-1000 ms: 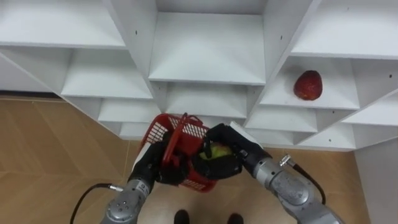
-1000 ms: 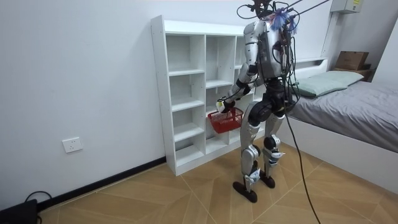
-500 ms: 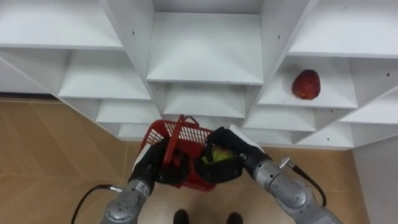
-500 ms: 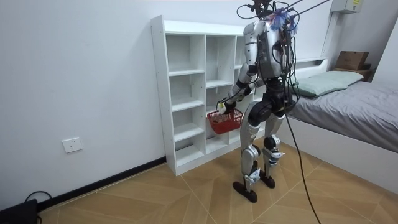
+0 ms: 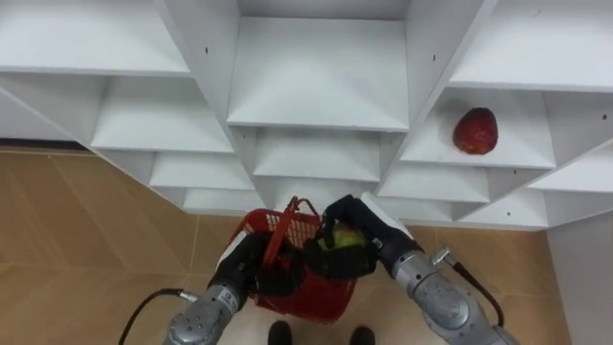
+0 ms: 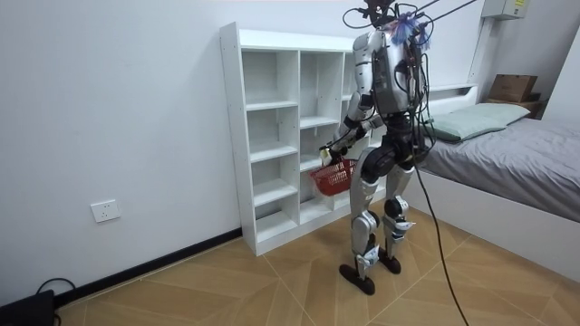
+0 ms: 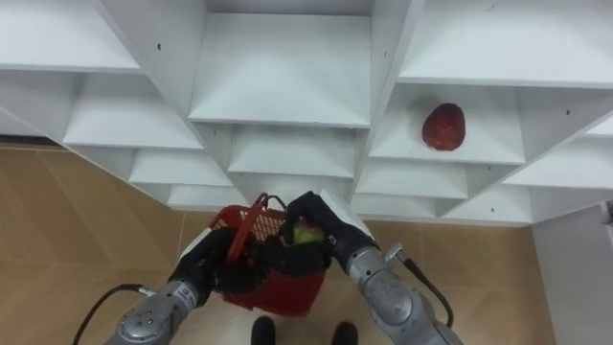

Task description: Collect fruits from the closet

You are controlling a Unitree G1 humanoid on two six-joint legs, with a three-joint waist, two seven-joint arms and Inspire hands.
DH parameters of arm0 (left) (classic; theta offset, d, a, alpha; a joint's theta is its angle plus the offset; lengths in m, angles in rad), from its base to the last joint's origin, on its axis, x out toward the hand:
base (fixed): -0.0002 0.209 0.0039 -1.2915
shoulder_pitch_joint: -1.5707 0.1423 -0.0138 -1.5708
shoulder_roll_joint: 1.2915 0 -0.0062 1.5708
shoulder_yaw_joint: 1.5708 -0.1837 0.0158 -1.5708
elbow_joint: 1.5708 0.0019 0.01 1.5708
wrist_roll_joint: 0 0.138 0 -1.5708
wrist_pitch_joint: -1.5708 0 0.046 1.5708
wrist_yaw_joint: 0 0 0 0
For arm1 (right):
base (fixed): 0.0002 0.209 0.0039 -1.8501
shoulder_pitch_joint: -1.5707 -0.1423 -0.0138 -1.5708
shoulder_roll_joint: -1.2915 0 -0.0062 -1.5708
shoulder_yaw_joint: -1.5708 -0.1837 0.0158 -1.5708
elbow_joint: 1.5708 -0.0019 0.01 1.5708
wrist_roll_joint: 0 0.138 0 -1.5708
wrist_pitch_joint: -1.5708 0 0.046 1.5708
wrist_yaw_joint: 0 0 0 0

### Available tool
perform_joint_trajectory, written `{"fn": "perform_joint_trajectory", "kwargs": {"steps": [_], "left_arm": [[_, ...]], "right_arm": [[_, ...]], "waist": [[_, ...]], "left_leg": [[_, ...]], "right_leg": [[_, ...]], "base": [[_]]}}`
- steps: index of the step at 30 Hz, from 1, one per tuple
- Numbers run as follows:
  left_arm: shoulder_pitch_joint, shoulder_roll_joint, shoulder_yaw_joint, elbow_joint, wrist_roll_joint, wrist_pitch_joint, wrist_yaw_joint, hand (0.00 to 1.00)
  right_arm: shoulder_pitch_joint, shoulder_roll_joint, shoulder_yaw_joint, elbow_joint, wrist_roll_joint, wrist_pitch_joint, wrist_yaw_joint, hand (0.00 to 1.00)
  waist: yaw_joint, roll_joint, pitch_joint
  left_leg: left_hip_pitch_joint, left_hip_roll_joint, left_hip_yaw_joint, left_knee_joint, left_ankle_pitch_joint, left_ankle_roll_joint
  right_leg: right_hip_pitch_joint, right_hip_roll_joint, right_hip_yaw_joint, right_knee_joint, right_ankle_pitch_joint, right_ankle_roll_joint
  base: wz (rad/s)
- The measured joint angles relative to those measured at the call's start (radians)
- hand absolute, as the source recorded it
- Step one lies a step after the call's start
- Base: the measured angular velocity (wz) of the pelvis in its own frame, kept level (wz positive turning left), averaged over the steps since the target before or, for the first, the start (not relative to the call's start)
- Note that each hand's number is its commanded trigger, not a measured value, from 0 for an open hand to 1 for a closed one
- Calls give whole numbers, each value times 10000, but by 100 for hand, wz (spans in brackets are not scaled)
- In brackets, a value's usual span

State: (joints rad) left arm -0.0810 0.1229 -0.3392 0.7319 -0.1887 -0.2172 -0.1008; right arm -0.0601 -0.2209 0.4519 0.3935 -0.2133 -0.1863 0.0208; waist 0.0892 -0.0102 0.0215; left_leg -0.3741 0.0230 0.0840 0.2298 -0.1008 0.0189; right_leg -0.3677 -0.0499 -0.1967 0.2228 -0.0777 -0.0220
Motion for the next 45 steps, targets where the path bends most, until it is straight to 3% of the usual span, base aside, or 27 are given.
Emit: {"fn": "perform_joint_trajectory", "kwargs": {"steps": [6,13,30,31,35,36,37,38,39,45], "left_arm": [[-6,-16,-50,-125,-375,-1,-25,100],[-9,-235,-465,-140,-1275,-1,-25,100],[-44,-206,-636,-438,-1739,1,-265,100],[-44,-211,-658,-461,-1775,1,-268,100],[-55,-219,-787,-466,-2366,1,-276,100],[-56,-221,-809,-467,-2579,1,-279,100],[-58,-222,-834,-467,-2750,1,-280,100],[-58,-222,-848,-467,-2834,1,-280,100],[-59,-222,-866,-467,-2915,1,-280,100],[-66,-236,-864,-562,-2923,1,-280,100]], "right_arm": [[30,66,89,276,24,-15,-477,100],[29,256,62,366,140,-63,-887,100],[26,364,-14,401,930,-102,-1063,100],[26,371,-16,401,969,-142,-1071,97],[-52,412,-6,665,1496,-351,-1103,60],[-55,449,-6,676,1713,-351,-1118,55],[-60,476,-6,690,1819,-351,-1132,16],[-63,482,-6,691,1887,-351,-1132,16],[-66,487,-6,695,2036,-351,-1131,0],[-152,510,-8,694,2426,-351,-1042,0]], "waist": [[-10,15,-9],[-66,109,-66],[-306,59,-34],[-306,48,-27],[-304,20,-9],[-302,-2,7],[-302,-19,17],[-301,-23,20],[-301,-24,20],[-283,-11,17]], "left_leg": [[3,9,29,1,0,-1],[17,9,41,0,0,-2],[41,11,57,-55,1,-3],[46,11,57,-67,1,-4],[35,7,61,-91,1,-3],[28,9,63,-95,1,-4],[24,9,63,-100,0,-4],[21,9,63,-104,0,-4],[15,8,63,-113,0,-4],[0,15,63,-110,-1,-4]], "right_leg": [[2,1,-15,1,1,-1],[11,7,1,-1,5,-5],[5,4,27,-20,4,-5],[5,5,29,-24,4,-5],[-10,4,27,-42,1,-1],[-16,6,26,-51,1,-1],[-16,8,24,-63,0,-1],[-16,10,23,-71,0,-1],[-17,9,22,-85,0,-1],[-22,11,24,-92,0,-1]], "base": [[0],[0],[0],[0],[0],[0],[0],[0],[0],[0]]}}
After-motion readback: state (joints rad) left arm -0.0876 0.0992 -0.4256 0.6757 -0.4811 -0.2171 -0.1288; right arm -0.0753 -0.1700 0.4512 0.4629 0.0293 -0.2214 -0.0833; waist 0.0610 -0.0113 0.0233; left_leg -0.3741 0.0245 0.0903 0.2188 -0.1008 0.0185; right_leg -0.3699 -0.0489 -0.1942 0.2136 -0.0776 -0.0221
